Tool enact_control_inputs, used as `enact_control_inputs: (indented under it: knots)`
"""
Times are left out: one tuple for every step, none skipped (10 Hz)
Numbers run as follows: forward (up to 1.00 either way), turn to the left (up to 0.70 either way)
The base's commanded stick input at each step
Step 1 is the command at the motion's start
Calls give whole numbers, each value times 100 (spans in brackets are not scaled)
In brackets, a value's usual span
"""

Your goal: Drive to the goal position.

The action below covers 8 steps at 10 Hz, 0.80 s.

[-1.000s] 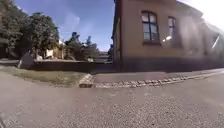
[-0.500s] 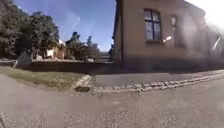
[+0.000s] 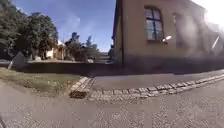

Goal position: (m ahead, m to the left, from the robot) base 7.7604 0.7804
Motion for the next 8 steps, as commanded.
enact_control_inputs:
  knots:
    - [70,0]
    - [70,0]
    - [70,0]
    - [70,0]
    - [70,0]
    - [70,0]
    - [70,0]
    - [70,0]
